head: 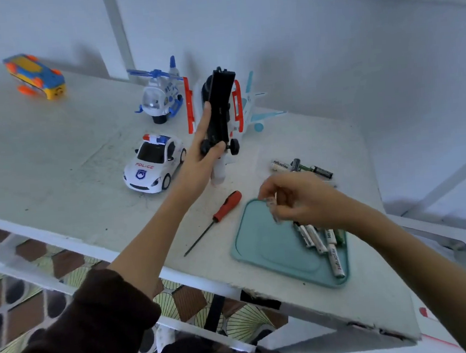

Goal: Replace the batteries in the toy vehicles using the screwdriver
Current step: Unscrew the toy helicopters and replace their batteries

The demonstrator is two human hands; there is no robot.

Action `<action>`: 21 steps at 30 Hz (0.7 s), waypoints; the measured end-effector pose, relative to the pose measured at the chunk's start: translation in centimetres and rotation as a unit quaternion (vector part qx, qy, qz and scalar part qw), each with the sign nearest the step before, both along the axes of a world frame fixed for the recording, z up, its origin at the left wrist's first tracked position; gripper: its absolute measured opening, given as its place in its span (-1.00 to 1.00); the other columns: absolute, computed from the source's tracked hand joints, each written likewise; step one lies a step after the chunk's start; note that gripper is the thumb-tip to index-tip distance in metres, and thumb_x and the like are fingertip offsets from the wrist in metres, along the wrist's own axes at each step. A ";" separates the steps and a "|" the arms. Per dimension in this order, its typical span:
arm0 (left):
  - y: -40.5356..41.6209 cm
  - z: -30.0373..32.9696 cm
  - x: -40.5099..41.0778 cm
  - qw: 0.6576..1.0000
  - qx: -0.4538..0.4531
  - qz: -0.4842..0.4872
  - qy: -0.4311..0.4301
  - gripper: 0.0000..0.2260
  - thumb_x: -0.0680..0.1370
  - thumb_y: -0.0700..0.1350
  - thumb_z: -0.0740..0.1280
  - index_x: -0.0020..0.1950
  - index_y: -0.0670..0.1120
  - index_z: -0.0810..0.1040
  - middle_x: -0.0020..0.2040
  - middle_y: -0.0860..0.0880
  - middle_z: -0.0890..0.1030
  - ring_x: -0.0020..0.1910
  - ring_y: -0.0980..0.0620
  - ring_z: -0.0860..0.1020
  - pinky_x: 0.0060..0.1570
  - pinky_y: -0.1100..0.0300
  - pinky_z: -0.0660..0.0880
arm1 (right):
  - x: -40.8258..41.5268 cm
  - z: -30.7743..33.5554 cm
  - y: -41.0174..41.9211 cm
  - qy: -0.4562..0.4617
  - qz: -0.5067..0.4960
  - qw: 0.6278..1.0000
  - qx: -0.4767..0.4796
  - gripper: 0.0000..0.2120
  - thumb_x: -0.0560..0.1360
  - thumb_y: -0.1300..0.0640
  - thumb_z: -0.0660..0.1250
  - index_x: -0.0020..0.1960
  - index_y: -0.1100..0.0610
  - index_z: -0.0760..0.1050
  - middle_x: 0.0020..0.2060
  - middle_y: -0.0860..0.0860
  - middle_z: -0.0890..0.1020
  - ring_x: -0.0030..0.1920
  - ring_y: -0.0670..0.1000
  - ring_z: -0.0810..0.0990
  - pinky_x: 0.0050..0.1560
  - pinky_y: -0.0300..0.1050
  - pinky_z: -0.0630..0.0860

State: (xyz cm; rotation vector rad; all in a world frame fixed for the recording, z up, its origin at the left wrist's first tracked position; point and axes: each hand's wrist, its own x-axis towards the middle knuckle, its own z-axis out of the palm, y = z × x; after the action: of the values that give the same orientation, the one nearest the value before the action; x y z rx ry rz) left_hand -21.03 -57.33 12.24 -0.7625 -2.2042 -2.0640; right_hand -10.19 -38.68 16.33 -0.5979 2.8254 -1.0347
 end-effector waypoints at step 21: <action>0.0 0.1 -0.1 1.000 0.012 0.006 -0.008 -0.42 0.60 -0.41 0.10 0.47 0.05 -0.03 0.34 0.38 0.18 0.29 0.53 0.26 0.20 0.50 0.28 | -10.1 2.1 -5.3 0.384 -0.076 0.920 0.000 -0.91 0.39 0.42 0.31 -0.16 0.37 0.58 -0.29 0.22 0.59 -0.33 0.13 0.56 -0.25 -0.22 0.43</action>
State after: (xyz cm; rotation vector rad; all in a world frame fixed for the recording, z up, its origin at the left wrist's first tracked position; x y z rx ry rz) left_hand -21.11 -57.33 12.38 -0.7331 -2.1818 -2.0950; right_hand -20.30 -43.98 18.45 -0.9793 3.5897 -0.9777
